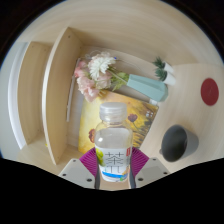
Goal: Pour water
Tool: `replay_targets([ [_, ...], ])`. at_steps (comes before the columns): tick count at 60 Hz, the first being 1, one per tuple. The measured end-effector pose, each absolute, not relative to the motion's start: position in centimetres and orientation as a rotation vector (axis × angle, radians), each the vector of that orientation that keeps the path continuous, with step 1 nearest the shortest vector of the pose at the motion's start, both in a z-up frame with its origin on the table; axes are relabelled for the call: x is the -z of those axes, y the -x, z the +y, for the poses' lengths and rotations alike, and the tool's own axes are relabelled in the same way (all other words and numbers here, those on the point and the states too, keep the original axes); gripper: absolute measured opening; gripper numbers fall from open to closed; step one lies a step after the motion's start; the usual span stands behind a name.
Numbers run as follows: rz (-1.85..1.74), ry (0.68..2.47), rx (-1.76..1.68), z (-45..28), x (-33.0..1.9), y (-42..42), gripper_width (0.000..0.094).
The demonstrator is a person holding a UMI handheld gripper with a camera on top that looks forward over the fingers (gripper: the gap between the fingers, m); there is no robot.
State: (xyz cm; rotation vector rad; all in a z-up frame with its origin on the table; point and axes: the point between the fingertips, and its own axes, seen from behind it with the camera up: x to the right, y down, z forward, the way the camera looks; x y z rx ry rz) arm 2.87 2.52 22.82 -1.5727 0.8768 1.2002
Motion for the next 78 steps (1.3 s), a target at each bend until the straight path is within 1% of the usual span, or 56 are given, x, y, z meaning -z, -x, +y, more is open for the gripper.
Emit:
replay_targets([
  [7, 0.554, 1.694, -0.813, 2.2, -24.7, -7.4, 0.0407],
  [8, 0.519, 1.706, -0.761, 2.2, -24.8, -8.2, 0.0423],
  [15, 0.301, 1.774, -0.396, 2.1, -23.8, -14.0, 0.0426],
  [23, 0.159, 1.850, -0.061, 2.3, -20.0, -20.3, 0.0422],
  [28, 0.141, 1.898, 0.056, 2.3, -16.9, -23.3, 0.0426],
  [39, 0.168, 1.948, 0.097, 3.0, -10.8, -26.5, 0.0424],
  [47, 0.179, 1.977, 0.114, 3.2, -7.8, -27.4, 0.0422],
  [52, 0.184, 2.008, 0.123, 2.8, -5.7, -27.8, 0.0440],
  [53, 0.180, 1.999, 0.122, 2.8, -6.2, -27.8, 0.0440],
  [60, 0.196, 1.961, 0.115, 2.6, -6.0, -27.9, 0.0448],
  [68, 0.193, 1.934, 0.124, 2.7, -6.2, -27.9, 0.0522],
  [71, 0.209, 1.952, 0.121, 2.6, -5.8, -28.0, 0.0554],
  [72, 0.213, 1.965, 0.121, 2.4, -5.3, -28.0, 0.0569],
  [76, 0.207, 2.033, 0.112, 1.7, -3.8, -27.7, 0.0693],
  [78, 0.202, 2.056, 0.107, 1.5, -3.3, -27.5, 0.0714],
])
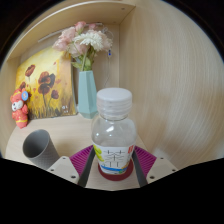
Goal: Pour water
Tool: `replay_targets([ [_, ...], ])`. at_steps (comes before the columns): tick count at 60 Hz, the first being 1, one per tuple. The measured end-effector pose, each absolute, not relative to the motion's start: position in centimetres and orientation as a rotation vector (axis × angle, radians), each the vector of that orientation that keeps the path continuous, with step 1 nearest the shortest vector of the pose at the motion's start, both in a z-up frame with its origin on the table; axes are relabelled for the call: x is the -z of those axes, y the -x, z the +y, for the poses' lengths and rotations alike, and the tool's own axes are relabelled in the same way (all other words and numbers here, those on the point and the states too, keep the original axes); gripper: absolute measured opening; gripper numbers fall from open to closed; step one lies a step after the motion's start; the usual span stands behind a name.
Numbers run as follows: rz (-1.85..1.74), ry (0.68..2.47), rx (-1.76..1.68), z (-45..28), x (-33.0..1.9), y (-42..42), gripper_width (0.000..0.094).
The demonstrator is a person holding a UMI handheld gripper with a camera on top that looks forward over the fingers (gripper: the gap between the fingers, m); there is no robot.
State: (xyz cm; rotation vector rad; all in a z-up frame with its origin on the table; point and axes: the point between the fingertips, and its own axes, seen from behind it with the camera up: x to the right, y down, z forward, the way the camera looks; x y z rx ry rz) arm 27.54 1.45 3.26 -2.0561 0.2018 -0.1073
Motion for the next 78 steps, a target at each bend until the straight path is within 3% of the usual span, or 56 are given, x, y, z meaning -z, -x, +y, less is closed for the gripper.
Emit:
replay_targets([
  [18, 0.227, 2.167, 0.135, -4.9, -0.2, -26.1, 0.0712],
  [26, 0.227, 2.224, 0.165, -10.0, -0.5, -23.3, 0.0712],
  [58, 0.066, 2.084, 0.070, -16.1, -16.6, -5.6, 0.0724],
  [78, 0.020, 2.045, 0.053, -18.0, -19.7, -1.3, 0.0723],
])
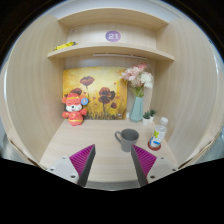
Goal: Pour water
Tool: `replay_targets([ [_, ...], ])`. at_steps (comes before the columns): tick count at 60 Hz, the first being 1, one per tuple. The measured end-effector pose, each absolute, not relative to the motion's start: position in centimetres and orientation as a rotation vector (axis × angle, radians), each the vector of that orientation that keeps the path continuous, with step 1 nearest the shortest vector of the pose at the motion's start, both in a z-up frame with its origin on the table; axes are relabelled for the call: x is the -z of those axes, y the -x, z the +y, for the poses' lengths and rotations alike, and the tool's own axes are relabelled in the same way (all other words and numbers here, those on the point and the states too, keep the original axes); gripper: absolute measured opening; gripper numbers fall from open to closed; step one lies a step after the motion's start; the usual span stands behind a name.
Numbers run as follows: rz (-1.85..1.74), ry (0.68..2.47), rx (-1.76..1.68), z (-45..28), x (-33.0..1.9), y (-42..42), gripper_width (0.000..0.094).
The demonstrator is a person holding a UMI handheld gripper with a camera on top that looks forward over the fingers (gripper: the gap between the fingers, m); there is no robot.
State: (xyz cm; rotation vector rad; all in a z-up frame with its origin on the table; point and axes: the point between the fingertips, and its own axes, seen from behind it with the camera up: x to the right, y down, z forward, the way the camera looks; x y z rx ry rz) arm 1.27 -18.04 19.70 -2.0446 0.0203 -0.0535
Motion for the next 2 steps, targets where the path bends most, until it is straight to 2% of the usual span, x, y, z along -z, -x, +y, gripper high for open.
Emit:
replay_targets([
  [2, 0.019, 2.043, 0.057, -18.01, -19.88, -1.15, 0.0724],
])
